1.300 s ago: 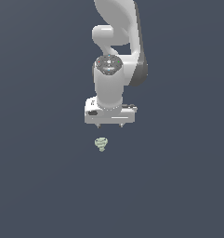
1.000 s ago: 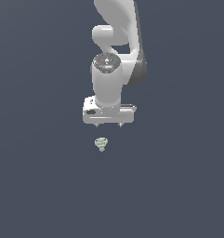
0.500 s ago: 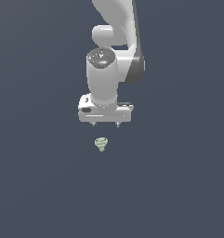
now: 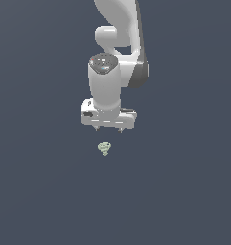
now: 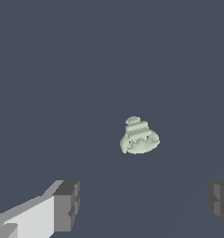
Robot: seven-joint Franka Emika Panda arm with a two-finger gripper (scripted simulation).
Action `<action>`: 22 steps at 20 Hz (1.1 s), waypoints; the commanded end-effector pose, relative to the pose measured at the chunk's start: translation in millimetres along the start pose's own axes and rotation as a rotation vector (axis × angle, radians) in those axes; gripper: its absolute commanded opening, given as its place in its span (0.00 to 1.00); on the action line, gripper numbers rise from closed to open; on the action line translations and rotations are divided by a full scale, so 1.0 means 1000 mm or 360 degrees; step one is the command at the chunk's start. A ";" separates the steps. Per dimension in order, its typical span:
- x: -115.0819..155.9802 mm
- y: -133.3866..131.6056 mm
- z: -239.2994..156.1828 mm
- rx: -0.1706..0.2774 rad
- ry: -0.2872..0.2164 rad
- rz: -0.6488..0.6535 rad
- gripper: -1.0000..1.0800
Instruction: Pick up the object and move it to a goal position.
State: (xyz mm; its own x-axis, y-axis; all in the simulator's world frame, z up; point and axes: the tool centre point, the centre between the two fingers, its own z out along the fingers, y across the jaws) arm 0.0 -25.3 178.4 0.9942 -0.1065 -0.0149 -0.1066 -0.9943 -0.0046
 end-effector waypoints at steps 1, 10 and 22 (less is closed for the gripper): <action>0.001 0.001 0.004 0.0003 -0.0001 0.0071 0.96; 0.005 0.004 0.022 0.0015 -0.0004 0.0446 0.96; 0.009 0.010 0.048 0.0021 -0.0005 0.1004 0.96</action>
State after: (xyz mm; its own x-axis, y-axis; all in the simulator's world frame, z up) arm 7.2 -35.1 133.2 0.7696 -0.6381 -0.0218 -0.6384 -0.7697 -0.0070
